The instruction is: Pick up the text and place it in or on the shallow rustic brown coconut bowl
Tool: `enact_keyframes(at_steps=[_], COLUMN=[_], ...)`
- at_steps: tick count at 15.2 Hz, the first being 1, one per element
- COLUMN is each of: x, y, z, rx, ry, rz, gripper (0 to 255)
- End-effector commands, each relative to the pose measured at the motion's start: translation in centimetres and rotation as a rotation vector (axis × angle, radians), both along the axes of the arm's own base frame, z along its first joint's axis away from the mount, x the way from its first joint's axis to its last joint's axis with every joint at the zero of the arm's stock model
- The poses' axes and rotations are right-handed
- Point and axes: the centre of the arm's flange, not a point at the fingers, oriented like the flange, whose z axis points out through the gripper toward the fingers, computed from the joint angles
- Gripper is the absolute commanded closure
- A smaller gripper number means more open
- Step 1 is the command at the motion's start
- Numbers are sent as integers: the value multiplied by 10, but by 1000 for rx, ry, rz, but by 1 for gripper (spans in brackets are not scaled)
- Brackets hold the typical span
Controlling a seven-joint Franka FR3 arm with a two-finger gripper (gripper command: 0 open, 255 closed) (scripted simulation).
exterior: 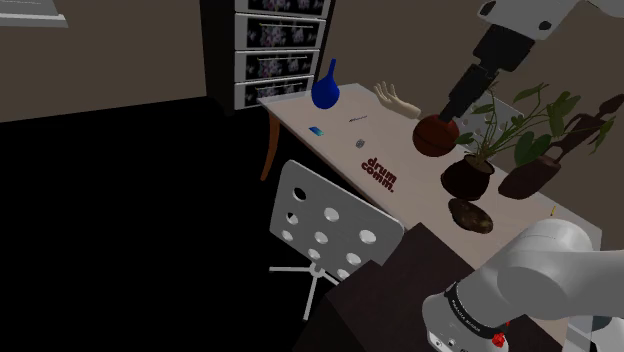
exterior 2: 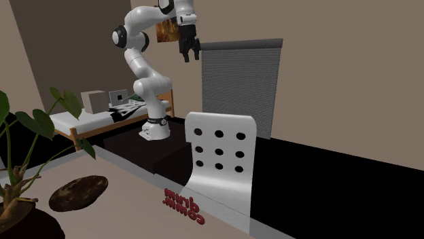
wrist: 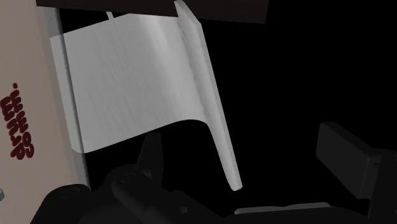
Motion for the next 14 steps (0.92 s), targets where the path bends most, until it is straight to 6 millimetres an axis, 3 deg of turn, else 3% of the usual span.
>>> enact_keyframes(at_steps=[1,14], x=[0,86], y=[0,-91], z=[0,-114], rx=[0,-34], ry=[0,19], rz=[0,-19], gripper=[0,0])
